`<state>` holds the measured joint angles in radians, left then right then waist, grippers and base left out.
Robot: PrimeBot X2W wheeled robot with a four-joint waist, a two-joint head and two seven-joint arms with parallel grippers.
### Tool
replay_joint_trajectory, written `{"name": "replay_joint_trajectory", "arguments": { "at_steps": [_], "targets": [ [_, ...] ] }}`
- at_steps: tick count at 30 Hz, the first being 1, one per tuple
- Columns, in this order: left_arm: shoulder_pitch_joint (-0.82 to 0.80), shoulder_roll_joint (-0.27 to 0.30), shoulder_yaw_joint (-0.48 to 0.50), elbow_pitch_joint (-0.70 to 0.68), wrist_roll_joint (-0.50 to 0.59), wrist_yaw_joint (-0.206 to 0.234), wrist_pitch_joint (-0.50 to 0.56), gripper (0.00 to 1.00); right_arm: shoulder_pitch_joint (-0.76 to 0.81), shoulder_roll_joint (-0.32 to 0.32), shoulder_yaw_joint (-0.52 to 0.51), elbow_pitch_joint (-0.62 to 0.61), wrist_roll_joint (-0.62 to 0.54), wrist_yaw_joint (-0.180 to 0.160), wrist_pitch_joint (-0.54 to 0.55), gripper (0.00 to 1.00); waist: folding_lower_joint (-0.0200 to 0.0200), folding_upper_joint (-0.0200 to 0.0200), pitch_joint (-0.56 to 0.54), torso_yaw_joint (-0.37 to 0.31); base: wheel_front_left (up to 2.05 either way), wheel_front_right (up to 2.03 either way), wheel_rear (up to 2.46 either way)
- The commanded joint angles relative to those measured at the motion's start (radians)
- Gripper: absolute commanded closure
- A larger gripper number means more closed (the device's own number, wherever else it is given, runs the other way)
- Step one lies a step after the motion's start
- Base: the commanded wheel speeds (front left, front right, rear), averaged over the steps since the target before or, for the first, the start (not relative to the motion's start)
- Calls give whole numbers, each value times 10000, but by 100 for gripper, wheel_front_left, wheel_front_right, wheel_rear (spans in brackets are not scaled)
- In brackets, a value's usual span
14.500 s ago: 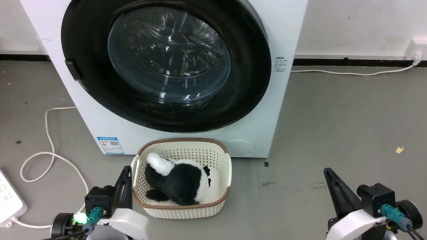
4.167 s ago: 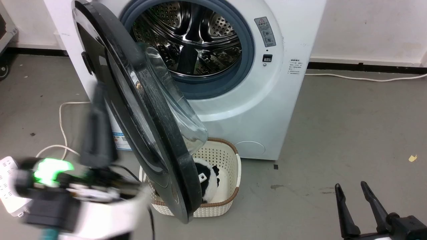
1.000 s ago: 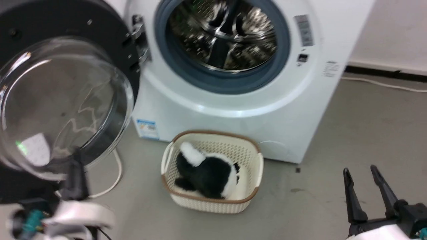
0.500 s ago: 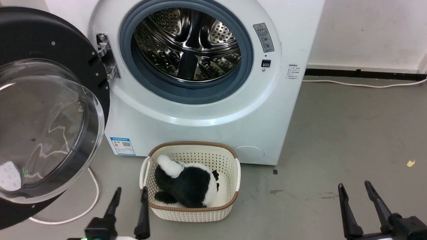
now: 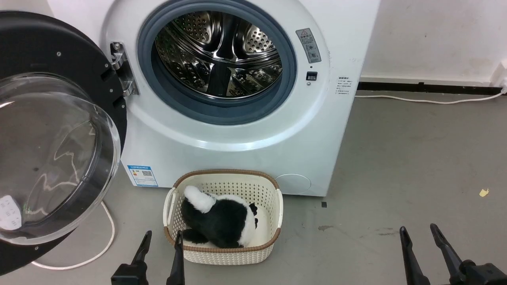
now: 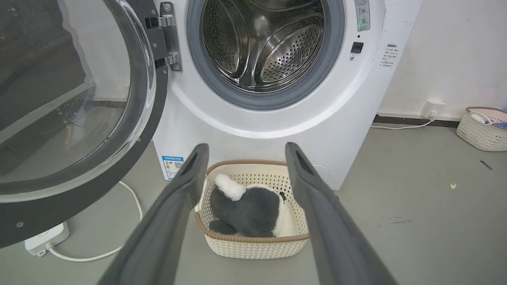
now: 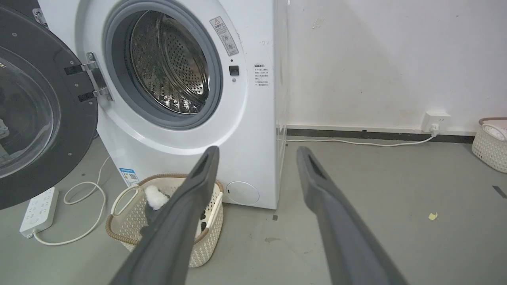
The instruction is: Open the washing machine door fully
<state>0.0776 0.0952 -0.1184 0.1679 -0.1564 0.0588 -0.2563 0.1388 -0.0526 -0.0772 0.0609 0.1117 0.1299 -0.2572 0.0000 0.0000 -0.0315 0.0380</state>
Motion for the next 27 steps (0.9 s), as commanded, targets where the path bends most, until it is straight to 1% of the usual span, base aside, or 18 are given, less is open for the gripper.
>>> {"name": "replay_joint_trajectory", "arguments": {
  "at_steps": [1,13,14,27],
  "targets": [
    [33,-17,14,17,47,14,-53,0,113,24,16,33,40,8,-45,0,0,0,-2,0,0,0,0],
    [-9,-84,77,-45,79,-131,-54,0,45,24,77,111,75,8,-45,0,0,0,60,-3,0,0,0],
    [-2,-94,57,-30,42,-116,2,100,-2,0,62,80,28,0,2,100,0,0,60,-4,0,0,0],
    [-61,-134,131,-152,155,-155,213,100,-113,2,118,25,-59,-1,204,100,0,0,85,-34,0,0,0]
  ]
}}
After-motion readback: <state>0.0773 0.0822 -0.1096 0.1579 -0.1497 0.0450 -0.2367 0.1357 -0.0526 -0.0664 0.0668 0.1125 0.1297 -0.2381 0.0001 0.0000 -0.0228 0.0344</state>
